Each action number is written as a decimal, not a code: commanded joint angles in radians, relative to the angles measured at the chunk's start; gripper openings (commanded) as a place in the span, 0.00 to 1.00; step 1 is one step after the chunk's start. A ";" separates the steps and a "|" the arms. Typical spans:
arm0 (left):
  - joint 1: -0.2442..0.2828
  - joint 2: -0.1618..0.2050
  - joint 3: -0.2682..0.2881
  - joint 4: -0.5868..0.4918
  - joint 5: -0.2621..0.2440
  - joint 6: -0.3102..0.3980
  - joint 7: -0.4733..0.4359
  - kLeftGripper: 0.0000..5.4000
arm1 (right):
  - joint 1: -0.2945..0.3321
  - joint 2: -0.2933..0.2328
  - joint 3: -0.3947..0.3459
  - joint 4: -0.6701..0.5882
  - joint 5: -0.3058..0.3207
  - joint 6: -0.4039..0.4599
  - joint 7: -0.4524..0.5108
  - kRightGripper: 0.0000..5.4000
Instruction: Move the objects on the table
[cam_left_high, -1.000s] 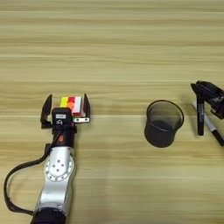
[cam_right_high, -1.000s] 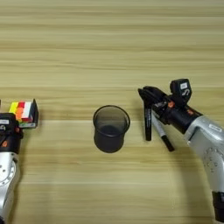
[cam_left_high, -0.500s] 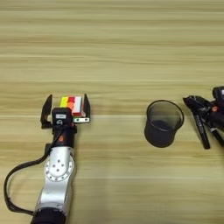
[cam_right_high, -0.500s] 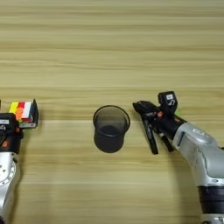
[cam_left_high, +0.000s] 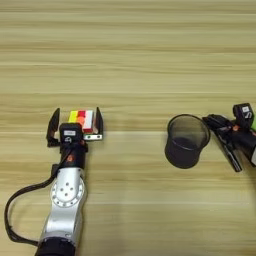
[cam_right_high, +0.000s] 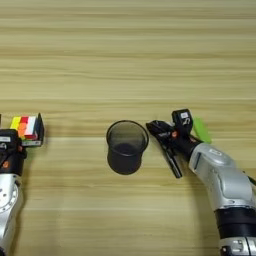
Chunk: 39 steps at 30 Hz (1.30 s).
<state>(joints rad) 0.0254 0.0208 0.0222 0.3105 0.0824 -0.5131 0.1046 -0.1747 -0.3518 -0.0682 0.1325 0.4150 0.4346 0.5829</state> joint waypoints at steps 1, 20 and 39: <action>0.002 0.003 -0.003 -0.007 0.014 0.017 0.003 1.00 | 0.001 0.002 0.002 -0.026 -0.011 -0.031 0.016 0.29; 0.000 0.004 -0.002 -0.002 0.014 0.015 0.002 1.00 | 0.015 -0.001 -0.028 -0.074 -0.014 -0.093 0.014 0.70; -0.002 0.006 -0.002 -0.001 0.016 0.014 0.003 1.00 | 0.188 -0.108 -0.164 -0.207 0.006 -0.152 0.079 1.00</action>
<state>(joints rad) 0.0251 0.0225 0.0222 0.3105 0.0825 -0.5128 0.1046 -0.0133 -0.4207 -0.2065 -0.0640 0.4173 0.3148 0.6282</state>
